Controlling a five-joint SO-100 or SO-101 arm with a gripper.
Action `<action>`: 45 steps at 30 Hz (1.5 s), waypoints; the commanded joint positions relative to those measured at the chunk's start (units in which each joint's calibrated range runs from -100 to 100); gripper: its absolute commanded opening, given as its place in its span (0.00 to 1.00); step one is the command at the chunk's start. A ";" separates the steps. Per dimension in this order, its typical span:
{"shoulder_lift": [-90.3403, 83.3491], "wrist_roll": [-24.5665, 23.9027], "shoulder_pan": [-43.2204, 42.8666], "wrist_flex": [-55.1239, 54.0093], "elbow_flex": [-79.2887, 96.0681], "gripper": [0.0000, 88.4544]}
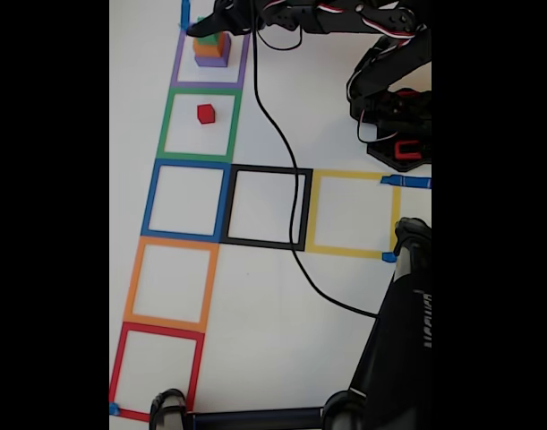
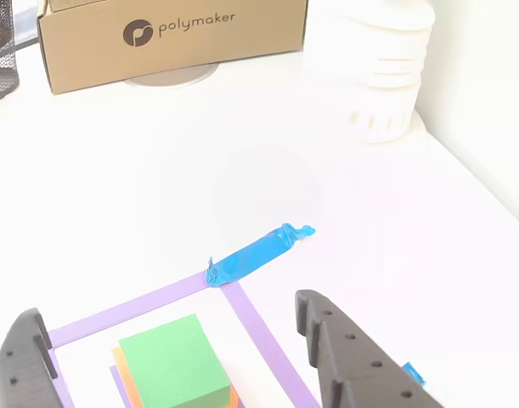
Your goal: Tower of hanoi
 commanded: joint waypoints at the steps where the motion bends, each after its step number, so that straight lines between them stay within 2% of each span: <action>1: 2.04 0.00 1.18 -7.27 0.41 0.40; 10: 11.32 0.00 1.95 -23.71 6.77 0.40; 20: 21.58 0.00 -1.70 -35.86 6.32 0.41; 37: 32.88 0.00 -3.23 -45.09 3.68 0.40; 45: 34.26 0.00 -4.77 -45.90 2.95 0.39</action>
